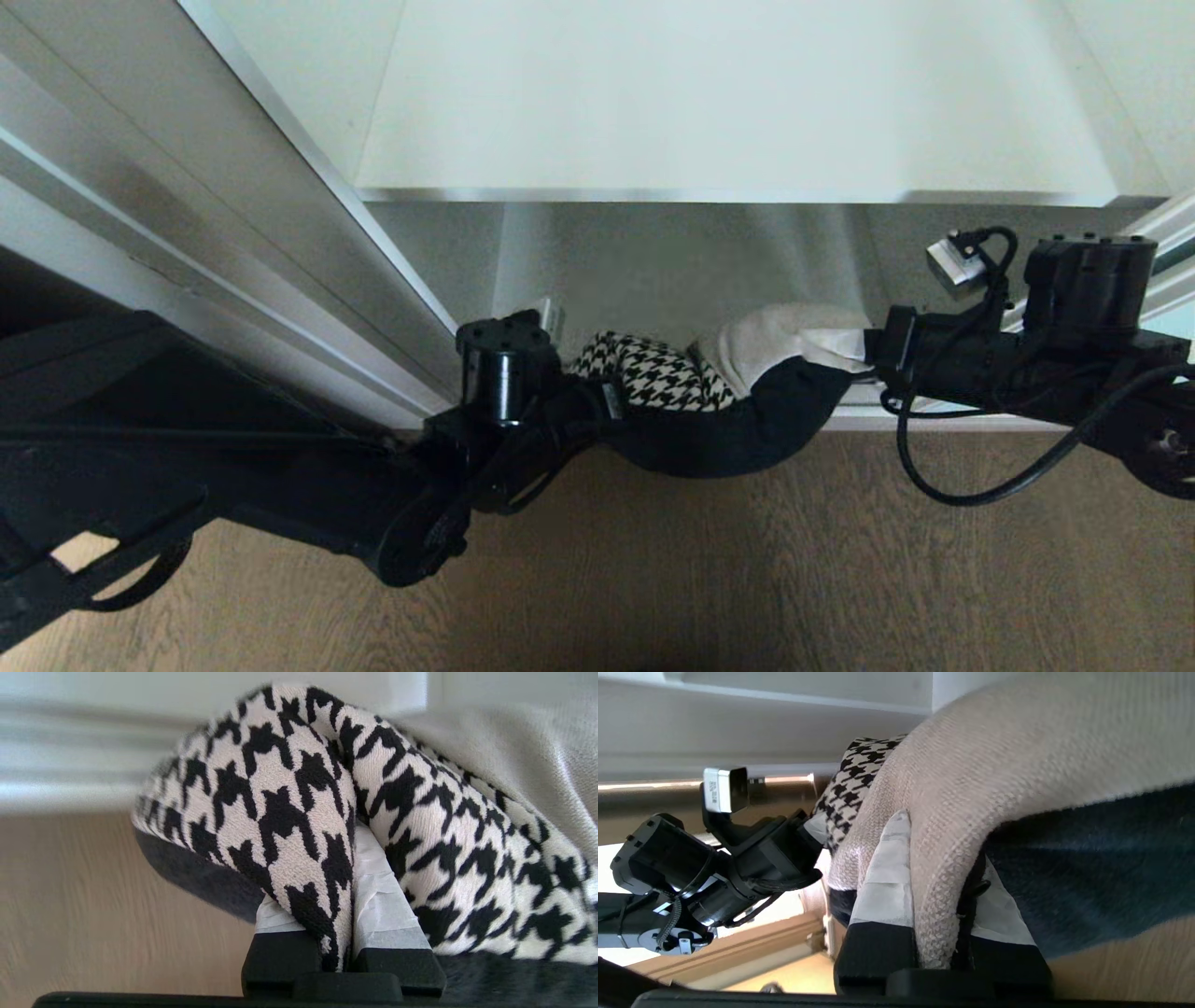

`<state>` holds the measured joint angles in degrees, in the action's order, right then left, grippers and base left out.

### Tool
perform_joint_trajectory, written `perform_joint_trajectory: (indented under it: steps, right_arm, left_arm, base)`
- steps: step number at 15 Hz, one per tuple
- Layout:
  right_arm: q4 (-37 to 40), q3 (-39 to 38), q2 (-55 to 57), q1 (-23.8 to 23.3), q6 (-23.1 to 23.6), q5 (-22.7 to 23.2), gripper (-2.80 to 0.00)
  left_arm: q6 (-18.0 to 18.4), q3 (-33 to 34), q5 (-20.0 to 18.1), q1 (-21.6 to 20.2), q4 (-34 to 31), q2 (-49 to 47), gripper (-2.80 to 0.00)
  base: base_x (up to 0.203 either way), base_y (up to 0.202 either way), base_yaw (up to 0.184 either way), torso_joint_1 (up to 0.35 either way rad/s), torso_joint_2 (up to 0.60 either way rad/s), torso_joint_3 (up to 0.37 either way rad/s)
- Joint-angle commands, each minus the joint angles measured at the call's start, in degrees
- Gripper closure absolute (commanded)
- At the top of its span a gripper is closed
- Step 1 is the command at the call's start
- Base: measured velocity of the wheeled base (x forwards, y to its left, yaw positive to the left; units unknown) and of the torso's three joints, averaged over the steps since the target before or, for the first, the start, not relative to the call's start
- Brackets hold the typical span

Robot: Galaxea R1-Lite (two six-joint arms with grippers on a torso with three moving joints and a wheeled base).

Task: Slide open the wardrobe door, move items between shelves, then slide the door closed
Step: Place the pillow on the lower shelf

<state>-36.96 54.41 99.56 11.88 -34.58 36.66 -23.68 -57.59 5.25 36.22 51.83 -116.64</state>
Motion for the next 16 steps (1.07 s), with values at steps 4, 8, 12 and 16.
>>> perform_joint_trajectory:
  steps: [4,8,12,16]
  right_arm:
    - [0.1,3.1,-4.4,-0.6,-0.5,0.3,0.00]
    - [0.2,1.1,-9.4,-1.1,-0.5,0.5,0.00]
    - [-3.1,-5.7,-0.5,-2.8,1.4,0.7,0.00]
    - [-12.4,-8.0,14.3,-3.1,3.3,0.2,0.00]
  left_arm:
    - [3.5,-2.8,0.0,-0.7,-0.8,5.7,0.00]
    - [5.0,-3.6,-0.1,-0.7,-4.2,9.4,0.00]
    - [4.7,-1.2,-0.2,-1.2,-2.8,0.3,0.00]
    - [4.6,-1.1,-0.1,-3.9,4.4,-13.2,0.00]
  base:
    - [0.000,0.000,0.000,0.000,0.00,0.000]
    - [0.000,0.000,0.000,0.000,0.00,0.000]
    - [0.000,0.000,0.000,0.000,0.00,0.000]
    - [0.000,0.000,0.000,0.000,0.00,0.000]
